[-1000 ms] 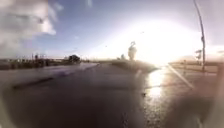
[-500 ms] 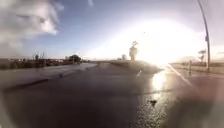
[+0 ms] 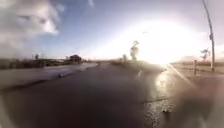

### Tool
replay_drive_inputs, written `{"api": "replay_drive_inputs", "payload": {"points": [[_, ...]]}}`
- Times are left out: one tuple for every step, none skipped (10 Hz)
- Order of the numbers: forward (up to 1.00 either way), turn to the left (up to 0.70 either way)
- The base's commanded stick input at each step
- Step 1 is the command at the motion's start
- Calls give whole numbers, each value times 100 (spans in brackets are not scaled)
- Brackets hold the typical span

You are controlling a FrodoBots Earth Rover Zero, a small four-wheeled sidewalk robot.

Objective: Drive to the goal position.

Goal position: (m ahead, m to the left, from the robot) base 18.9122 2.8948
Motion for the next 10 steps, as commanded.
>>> {"api": "replay_drive_inputs", "payload": {"points": [[70,0],[70,0],[70,0],[70,0],[70,0],[70,0],[70,0],[70,0],[70,0],[70,0]]}}
